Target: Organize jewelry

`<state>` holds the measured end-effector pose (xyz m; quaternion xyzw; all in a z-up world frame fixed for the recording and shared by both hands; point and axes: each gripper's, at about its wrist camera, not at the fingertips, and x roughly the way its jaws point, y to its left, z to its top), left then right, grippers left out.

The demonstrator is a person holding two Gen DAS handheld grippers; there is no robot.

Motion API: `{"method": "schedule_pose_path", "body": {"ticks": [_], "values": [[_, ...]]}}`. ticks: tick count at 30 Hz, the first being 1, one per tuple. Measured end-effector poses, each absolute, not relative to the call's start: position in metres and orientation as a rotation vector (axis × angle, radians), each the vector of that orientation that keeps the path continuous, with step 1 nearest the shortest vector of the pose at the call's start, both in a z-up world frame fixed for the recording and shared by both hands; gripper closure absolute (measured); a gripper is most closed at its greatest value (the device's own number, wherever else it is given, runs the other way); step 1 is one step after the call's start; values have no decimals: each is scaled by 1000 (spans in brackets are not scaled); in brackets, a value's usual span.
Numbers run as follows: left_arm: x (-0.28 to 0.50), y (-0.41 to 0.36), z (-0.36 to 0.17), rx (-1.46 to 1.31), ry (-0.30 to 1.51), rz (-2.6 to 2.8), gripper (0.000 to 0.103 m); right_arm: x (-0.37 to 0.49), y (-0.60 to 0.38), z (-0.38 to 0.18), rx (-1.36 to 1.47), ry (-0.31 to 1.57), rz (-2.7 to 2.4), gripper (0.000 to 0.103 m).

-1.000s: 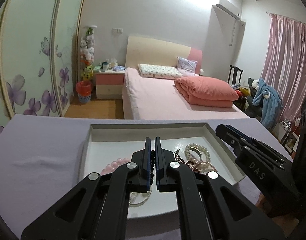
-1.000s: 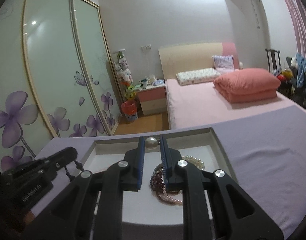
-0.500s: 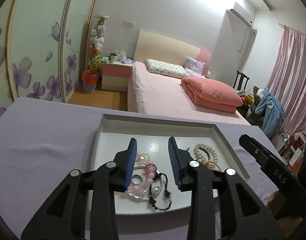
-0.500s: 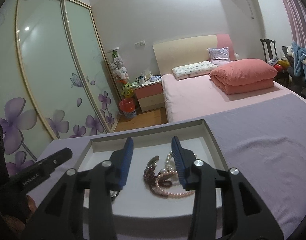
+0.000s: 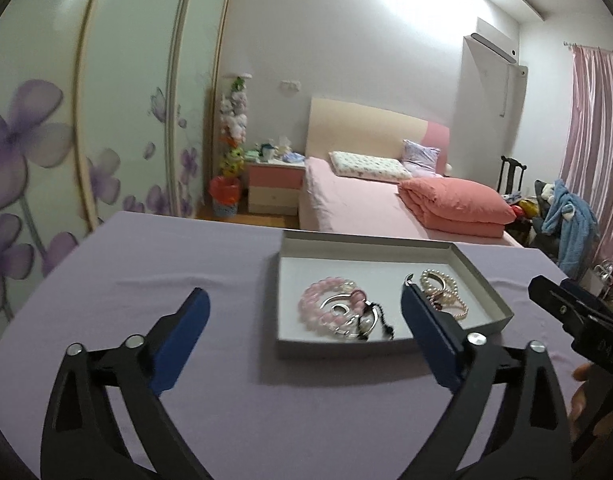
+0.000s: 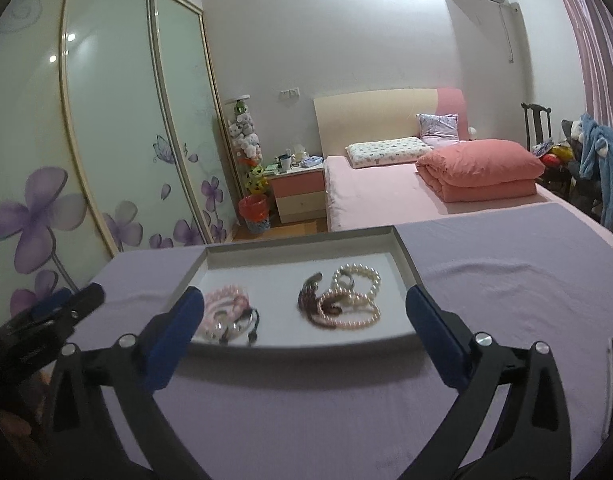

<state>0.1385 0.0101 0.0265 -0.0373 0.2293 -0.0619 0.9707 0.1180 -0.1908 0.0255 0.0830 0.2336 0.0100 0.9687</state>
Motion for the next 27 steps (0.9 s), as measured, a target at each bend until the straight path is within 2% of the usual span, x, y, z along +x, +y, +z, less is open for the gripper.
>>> {"method": "schedule_pose_path", "body": {"ticks": [16,27], "values": [[75,10,23,-6,377,-29,2,39,-177,31,80,399,-27,4],[47,3,19,31,327,-20,2,7,-162,24,-11,279,-48,4]]}}
